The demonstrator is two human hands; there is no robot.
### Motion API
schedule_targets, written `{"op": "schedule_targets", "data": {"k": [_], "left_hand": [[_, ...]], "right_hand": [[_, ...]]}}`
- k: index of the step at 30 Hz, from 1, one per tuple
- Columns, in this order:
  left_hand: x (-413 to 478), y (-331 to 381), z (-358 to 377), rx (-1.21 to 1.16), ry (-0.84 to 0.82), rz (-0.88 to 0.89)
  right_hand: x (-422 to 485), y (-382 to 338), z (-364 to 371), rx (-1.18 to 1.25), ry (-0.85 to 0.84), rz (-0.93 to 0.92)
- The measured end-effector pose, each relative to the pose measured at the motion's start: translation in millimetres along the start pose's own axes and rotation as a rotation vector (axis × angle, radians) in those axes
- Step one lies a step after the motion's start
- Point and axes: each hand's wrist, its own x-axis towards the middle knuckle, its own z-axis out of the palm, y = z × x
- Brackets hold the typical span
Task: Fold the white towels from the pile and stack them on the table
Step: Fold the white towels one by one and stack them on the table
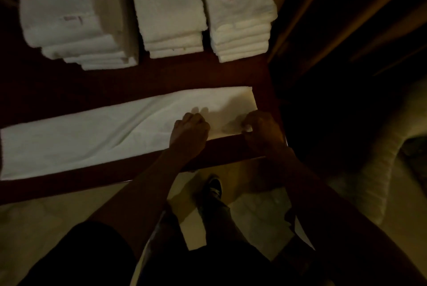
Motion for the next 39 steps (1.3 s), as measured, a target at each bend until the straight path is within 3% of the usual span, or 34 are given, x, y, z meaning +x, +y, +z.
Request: {"op": "schedule_targets", "data": {"k": [14,20,26,29,34,39], "left_hand": [[-6,36,-2,-0.124,0.100,0.058],[-14,48,3,-0.177,0.069,0.045],[-20,46,-6,-0.114,-0.002,-0.097],[-26,43,-5,-0.103,-0.109,-0.122],[-32,39,-1,-0.168,-0.101,-0.117],[-23,41,-16,-0.198,-0.123,-0.167]], "right_hand": [[-15,24,-28,0.068,0.128,-0.022],[-29,34,-19,0.046,0.068,0.091],[-30,29,-4,0.080,0.070,0.027],[-31,26,1,-0.013,-0.074,0.069],[-31,22,-3,-0.111,-0.208,0.106],[-29,13,-7,-0.007,-0.108,0.094]]}}
